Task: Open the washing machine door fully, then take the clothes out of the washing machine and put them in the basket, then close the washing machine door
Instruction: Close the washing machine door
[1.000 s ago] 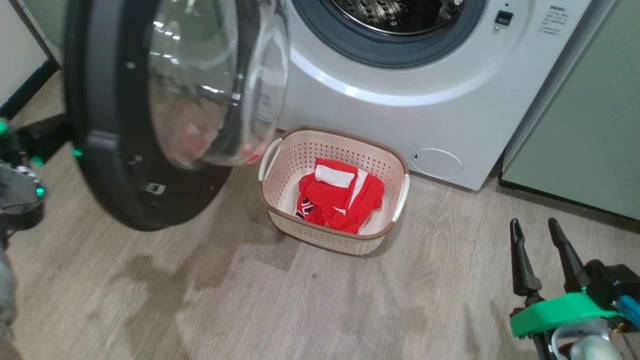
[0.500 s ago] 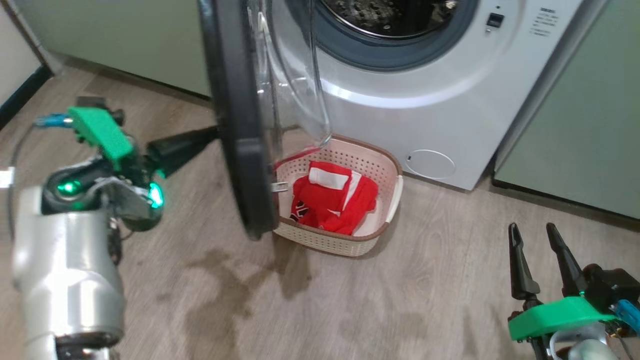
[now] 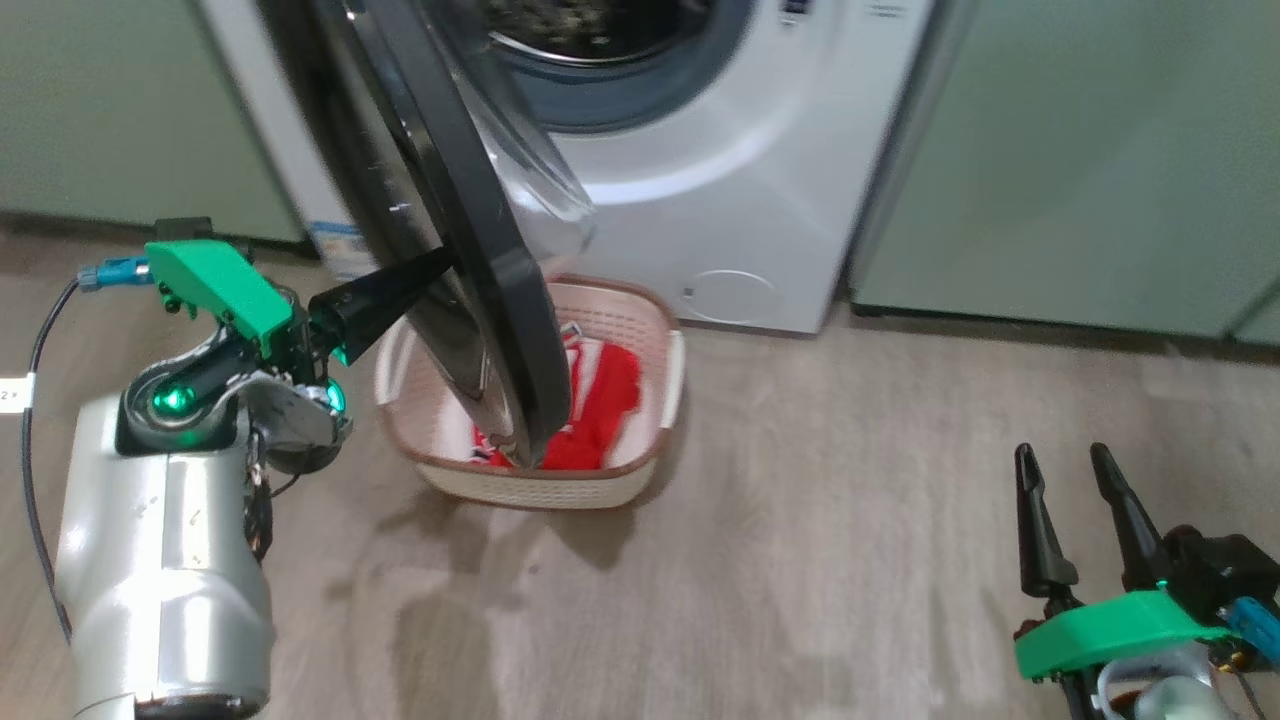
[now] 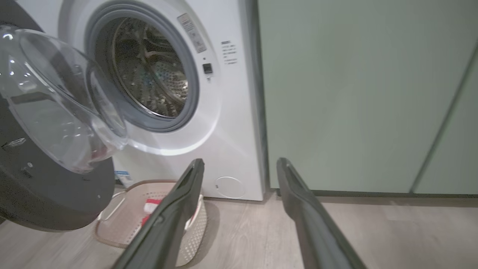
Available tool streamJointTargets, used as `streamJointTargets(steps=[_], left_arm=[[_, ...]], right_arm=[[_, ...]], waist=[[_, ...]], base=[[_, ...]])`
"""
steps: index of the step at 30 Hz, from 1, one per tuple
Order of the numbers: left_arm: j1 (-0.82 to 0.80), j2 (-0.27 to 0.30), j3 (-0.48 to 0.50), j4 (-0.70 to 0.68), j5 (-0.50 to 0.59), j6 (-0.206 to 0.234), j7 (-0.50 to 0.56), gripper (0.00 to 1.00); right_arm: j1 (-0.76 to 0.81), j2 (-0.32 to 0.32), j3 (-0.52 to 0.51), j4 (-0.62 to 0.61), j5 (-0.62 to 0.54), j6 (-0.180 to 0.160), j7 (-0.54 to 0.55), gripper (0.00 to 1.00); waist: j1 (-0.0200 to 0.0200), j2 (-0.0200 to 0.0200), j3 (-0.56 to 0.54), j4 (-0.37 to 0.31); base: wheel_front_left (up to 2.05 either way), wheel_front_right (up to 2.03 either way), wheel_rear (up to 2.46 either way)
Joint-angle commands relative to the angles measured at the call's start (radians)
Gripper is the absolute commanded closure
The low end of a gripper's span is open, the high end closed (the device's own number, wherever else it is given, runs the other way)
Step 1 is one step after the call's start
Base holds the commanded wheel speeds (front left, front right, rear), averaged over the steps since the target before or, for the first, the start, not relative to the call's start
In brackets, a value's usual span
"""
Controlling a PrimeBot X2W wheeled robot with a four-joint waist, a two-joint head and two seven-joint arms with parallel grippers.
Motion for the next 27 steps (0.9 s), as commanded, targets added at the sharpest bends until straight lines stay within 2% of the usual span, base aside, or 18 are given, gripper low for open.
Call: streamJointTargets(steps=[1, 7, 15, 20, 27], left_arm=[[-0.056, 0.022, 0.02, -0.029, -0.01, 0.001, -0.011, 1.0], [-0.066, 0.025, 0.024, -0.013, -0.004, -0.013, -0.047, 1.0], [-0.091, 0.028, 0.037, 0.068, 0.007, -0.07, -0.135, 1.0], [-0.088, 0.032, 0.049, 0.11, 0.013, -0.103, -0.186, 1.0], [-0.03, 0.052, 0.064, 0.132, 0.018, -0.128, -0.225, 0.99]], right_arm=[[-0.025, -0.009, 0.01, -0.029, 0.004, -0.001, -0.006, 0.0], [-0.021, -0.003, -0.003, -0.031, 0.008, -0.001, -0.006, 0.0], [-0.007, 0.008, -0.015, -0.032, 0.013, -0.001, -0.006, 0.0], [0.008, 0.009, -0.024, -0.032, 0.012, -0.001, -0.006, 0.0], [0.024, 0.004, -0.026, -0.034, 0.01, -0.001, -0.006, 0.0]], waist=[[0.0, 0.0, 0.014, -0.096], [0.0, 0.0, 0.023, -0.193], [0.0, 0.0, 0.017, -0.282], [0.0, 0.0, -0.001, -0.282], [0.0, 0.0, -0.041, -0.23]], base=[[0.0, 0.0, 0.0], [0.0, 0.0, 0.0], [0.0, 0.0, 0.0], [0.0, 0.0, 0.0], [0.0, 0.0, 0.0]])
